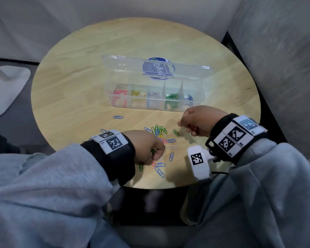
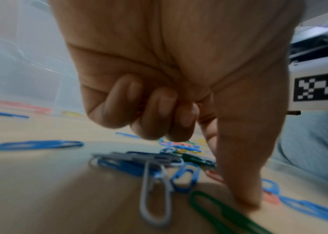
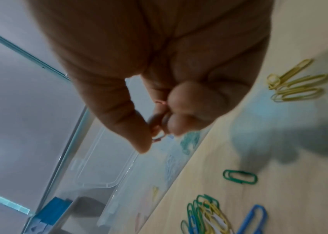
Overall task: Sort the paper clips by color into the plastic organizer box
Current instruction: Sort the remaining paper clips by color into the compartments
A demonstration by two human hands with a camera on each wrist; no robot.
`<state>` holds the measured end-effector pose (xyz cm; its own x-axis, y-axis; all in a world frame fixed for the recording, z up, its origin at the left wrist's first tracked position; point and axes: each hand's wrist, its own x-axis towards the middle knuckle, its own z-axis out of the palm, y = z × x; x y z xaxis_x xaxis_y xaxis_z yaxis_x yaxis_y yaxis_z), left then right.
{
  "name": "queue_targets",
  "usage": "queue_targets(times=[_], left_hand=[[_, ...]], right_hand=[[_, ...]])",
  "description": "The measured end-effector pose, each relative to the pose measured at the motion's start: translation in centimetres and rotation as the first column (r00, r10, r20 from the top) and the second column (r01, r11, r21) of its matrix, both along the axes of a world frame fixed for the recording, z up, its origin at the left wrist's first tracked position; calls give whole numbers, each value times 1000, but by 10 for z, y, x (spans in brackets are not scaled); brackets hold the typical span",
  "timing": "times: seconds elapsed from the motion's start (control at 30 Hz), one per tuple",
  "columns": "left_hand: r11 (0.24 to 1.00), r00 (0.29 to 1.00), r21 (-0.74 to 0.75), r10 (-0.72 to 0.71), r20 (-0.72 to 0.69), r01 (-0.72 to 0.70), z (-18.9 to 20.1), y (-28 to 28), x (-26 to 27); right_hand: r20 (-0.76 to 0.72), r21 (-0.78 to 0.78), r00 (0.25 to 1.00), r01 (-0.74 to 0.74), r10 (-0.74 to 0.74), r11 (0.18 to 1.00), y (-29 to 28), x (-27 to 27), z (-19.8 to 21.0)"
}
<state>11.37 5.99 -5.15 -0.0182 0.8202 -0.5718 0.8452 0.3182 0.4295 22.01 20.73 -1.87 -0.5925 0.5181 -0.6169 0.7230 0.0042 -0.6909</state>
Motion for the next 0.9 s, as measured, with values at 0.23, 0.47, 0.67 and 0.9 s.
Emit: queue_targets(times=[0.23,0.47,0.67,0.9], left_hand=[[998,998,-62,-28,-50,24,-2,0,-3],[997,996,-57,52,-70,-56,3,-1,-14],[998,995,-24,53,-88,-55,3,-2,-11],[1000,984,-21,0,-179,-4,1,0,-6]], right_hand=[[-121,-217,988,69,-97,974,-2,0,-10],[38,-163,996,-73,81,984,-7,-13,-19],[44,-147,993,-100,108,984,-11,-14,-21],[260,214,894,-422,366,881,-15,-11,-11]])
